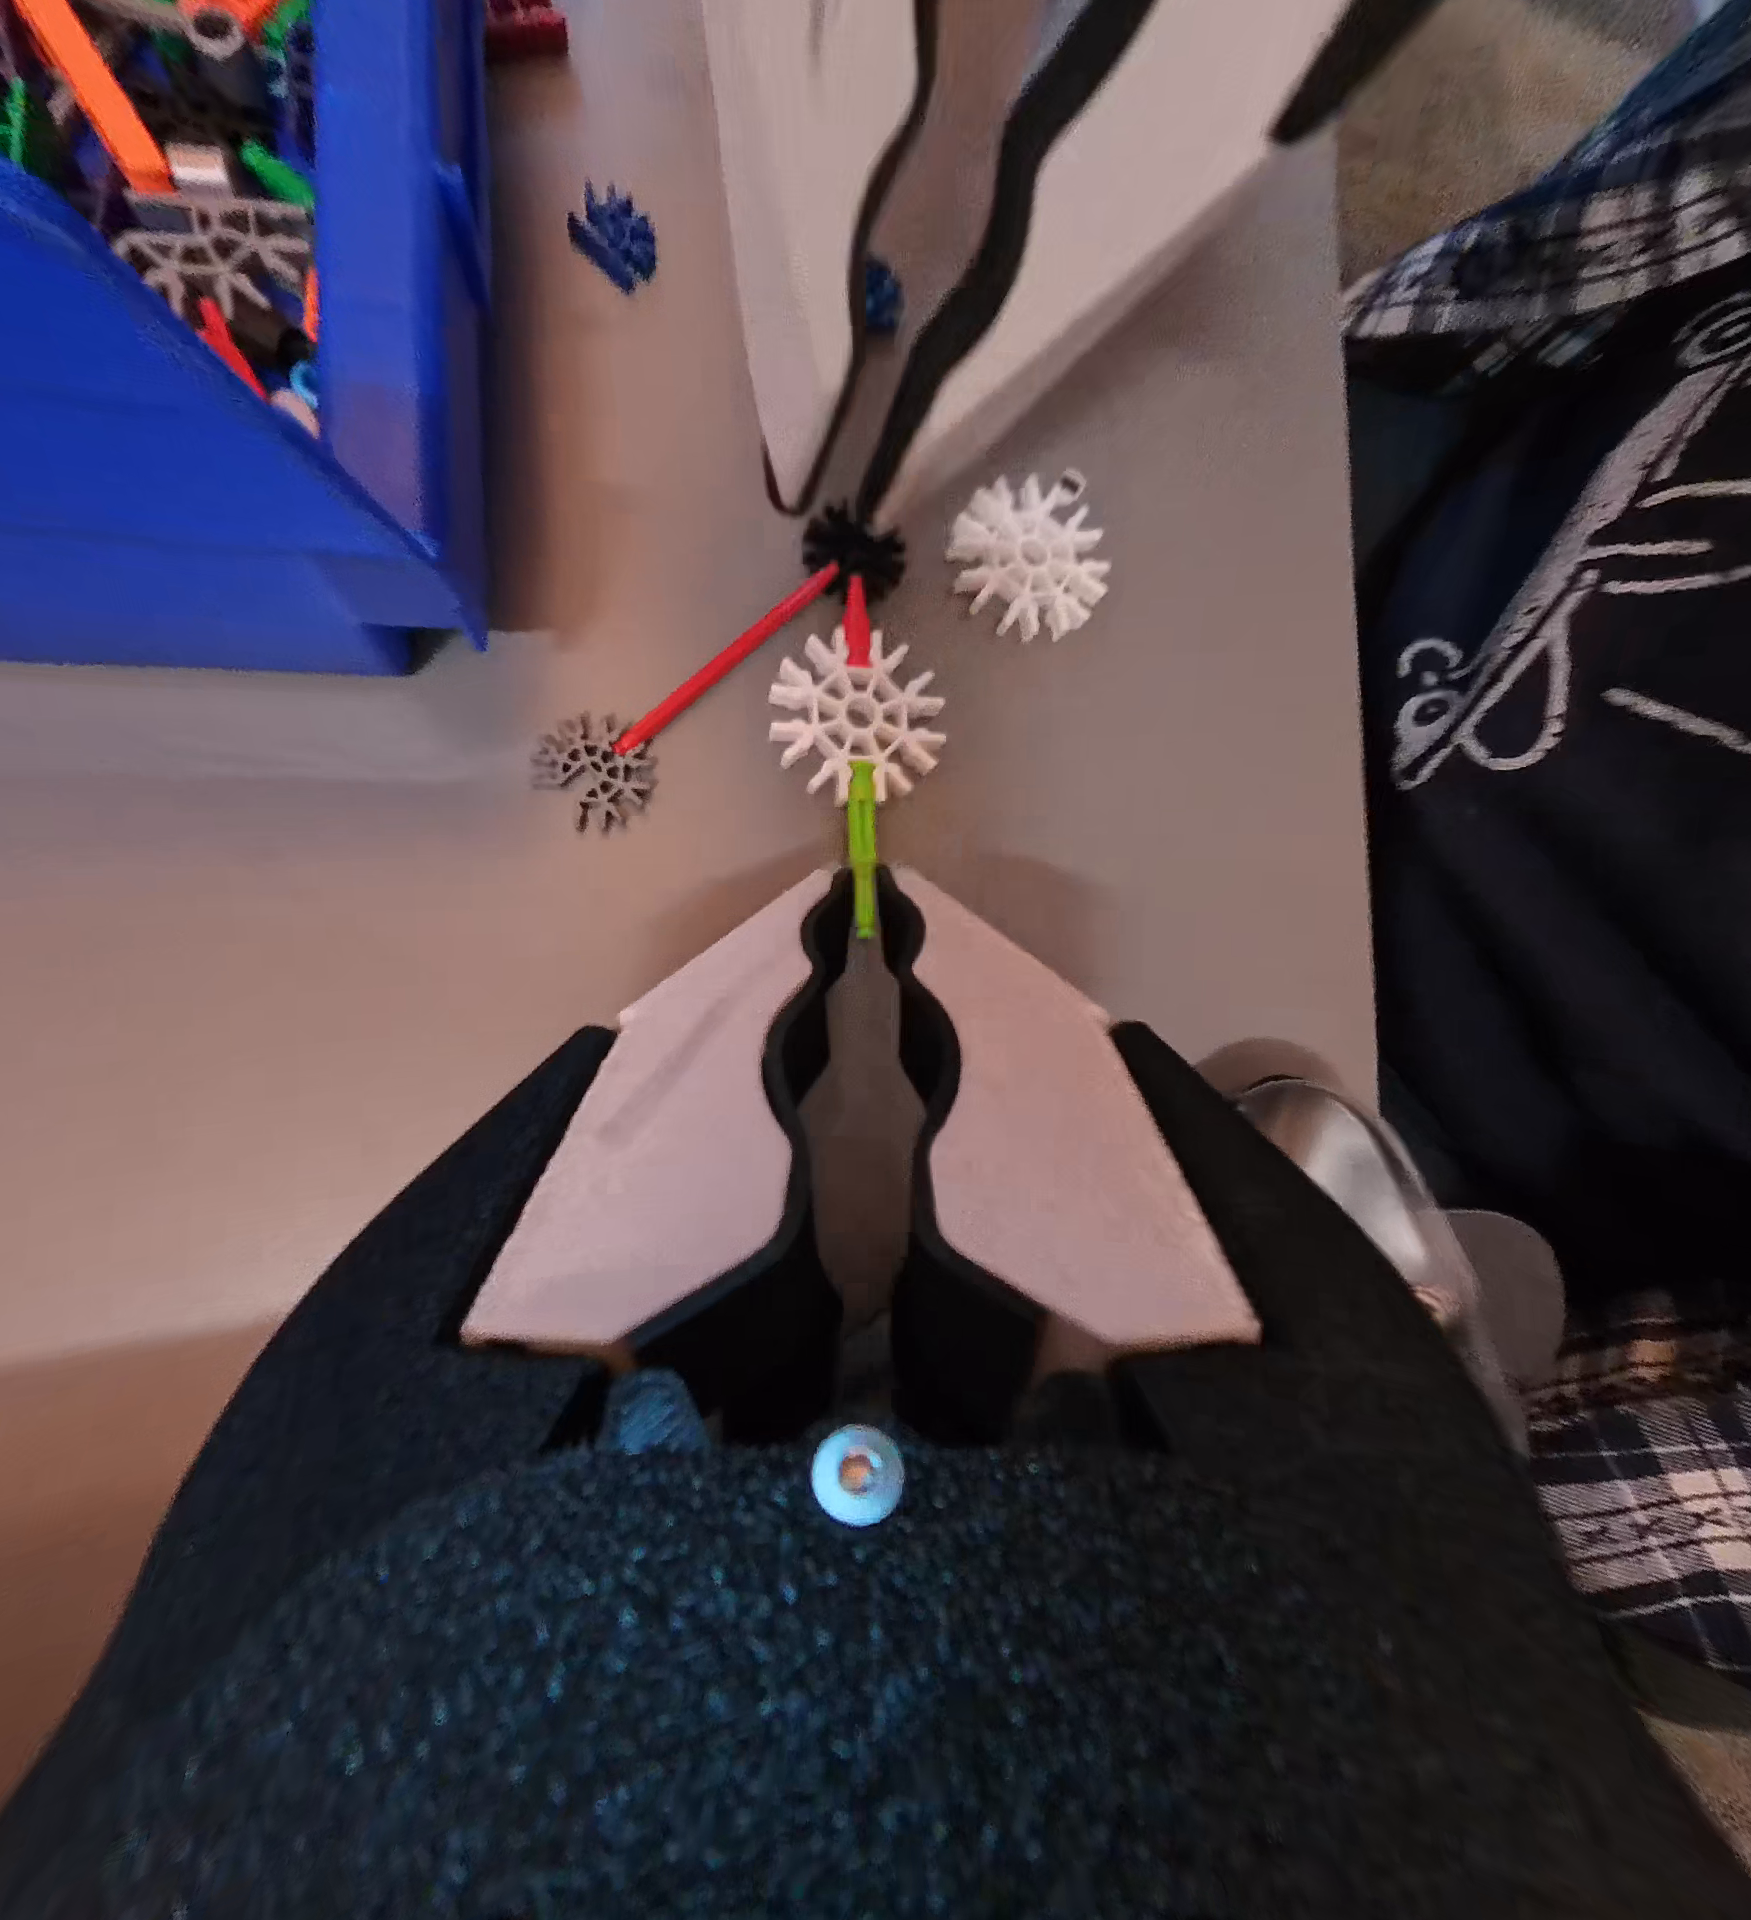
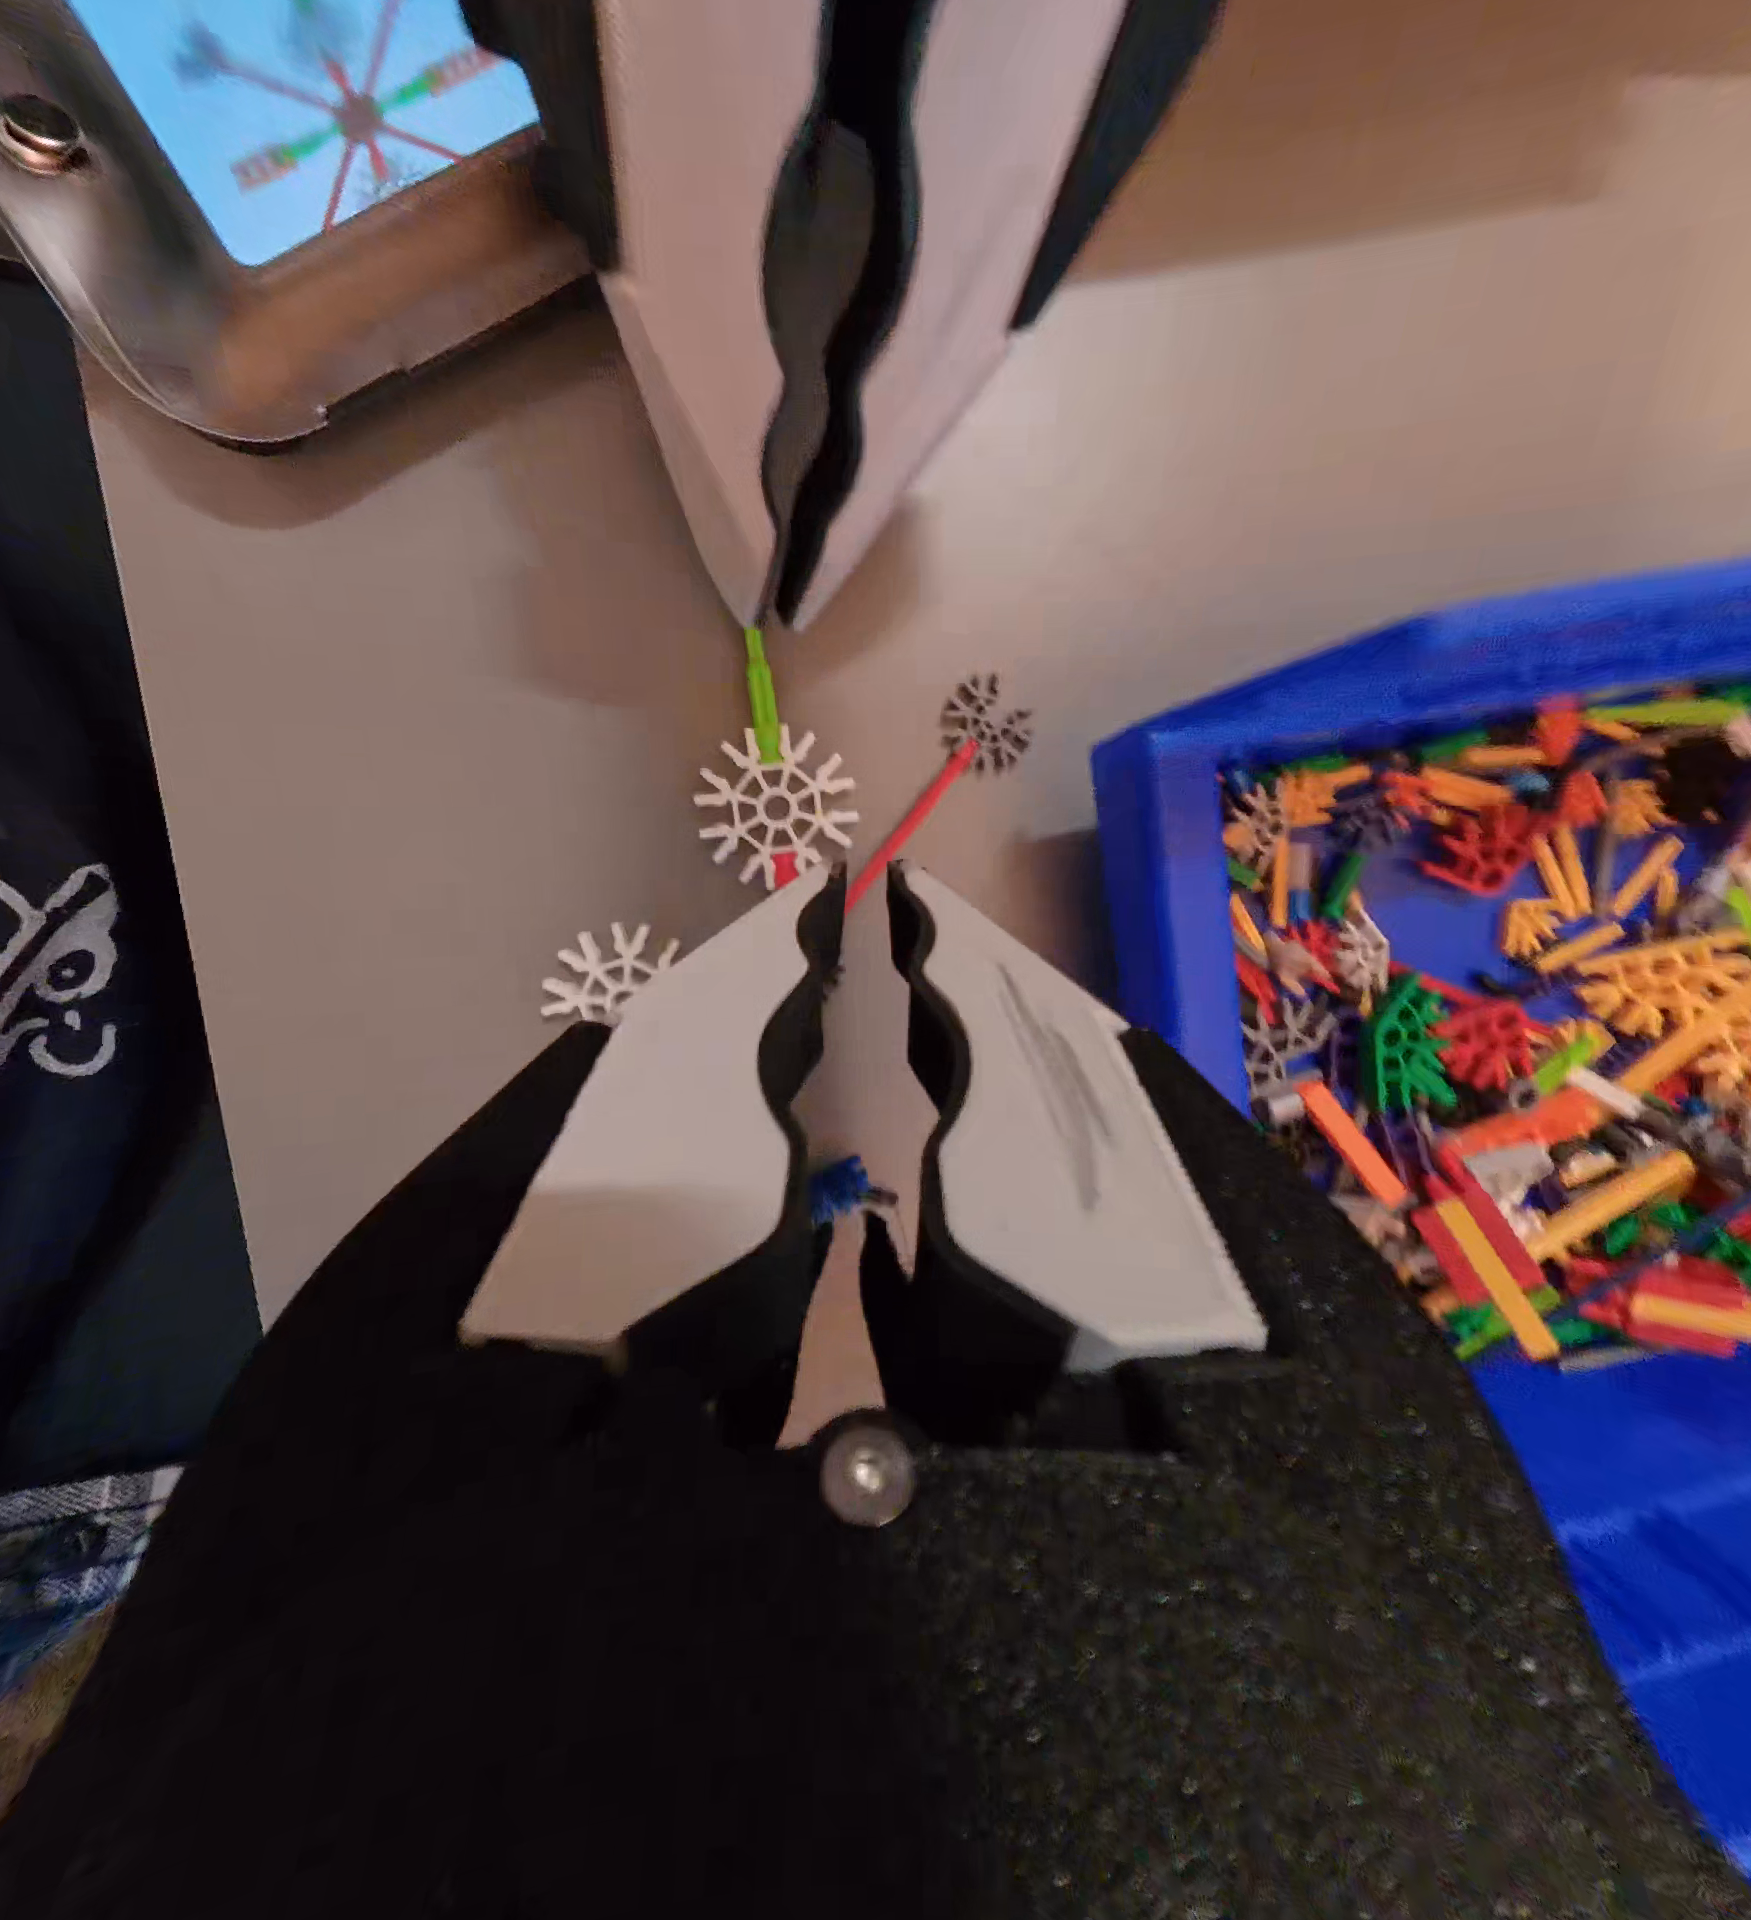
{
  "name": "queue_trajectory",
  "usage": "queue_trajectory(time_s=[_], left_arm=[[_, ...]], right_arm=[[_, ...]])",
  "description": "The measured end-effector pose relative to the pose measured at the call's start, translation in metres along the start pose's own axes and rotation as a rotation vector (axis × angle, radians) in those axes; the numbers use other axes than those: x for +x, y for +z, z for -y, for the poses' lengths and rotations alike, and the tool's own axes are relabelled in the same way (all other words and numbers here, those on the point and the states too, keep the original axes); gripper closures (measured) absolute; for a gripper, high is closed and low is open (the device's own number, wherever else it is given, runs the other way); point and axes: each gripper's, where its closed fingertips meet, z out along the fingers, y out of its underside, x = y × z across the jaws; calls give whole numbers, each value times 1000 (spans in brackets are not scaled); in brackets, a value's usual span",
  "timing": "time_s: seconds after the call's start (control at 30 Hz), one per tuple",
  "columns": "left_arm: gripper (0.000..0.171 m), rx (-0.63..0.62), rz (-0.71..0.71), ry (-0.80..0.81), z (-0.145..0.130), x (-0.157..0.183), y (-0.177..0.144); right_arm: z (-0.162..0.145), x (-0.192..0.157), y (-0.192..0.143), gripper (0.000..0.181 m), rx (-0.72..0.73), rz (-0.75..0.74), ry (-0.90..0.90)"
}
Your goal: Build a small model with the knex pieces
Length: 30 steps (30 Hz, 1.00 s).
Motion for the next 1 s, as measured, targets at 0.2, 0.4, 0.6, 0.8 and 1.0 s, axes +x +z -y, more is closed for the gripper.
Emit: queue_trajectory(time_s=[0.2, 0.4, 0.6, 0.8, 1.0], left_arm=[[161, 14, 57, 13, 5, -2, -15], [156, 68, 134, -7, 4, -13, -36], [155, 85, 167, 13, 11, -14, -41], [154, 85, 188, 35, 18, -15, -42], [154, 94, 200, 39, 22, -18, -44]], right_arm=[[-12, -4, -6, 166, 32, -35, 35], [-31, -7, -4, 159, 37, -69, 85], [-40, -9, -1, 154, 53, -82, 121], [-26, -7, 13, 152, 98, -87, 118], [-22, -14, 37, 160, 68, -45, 97]])
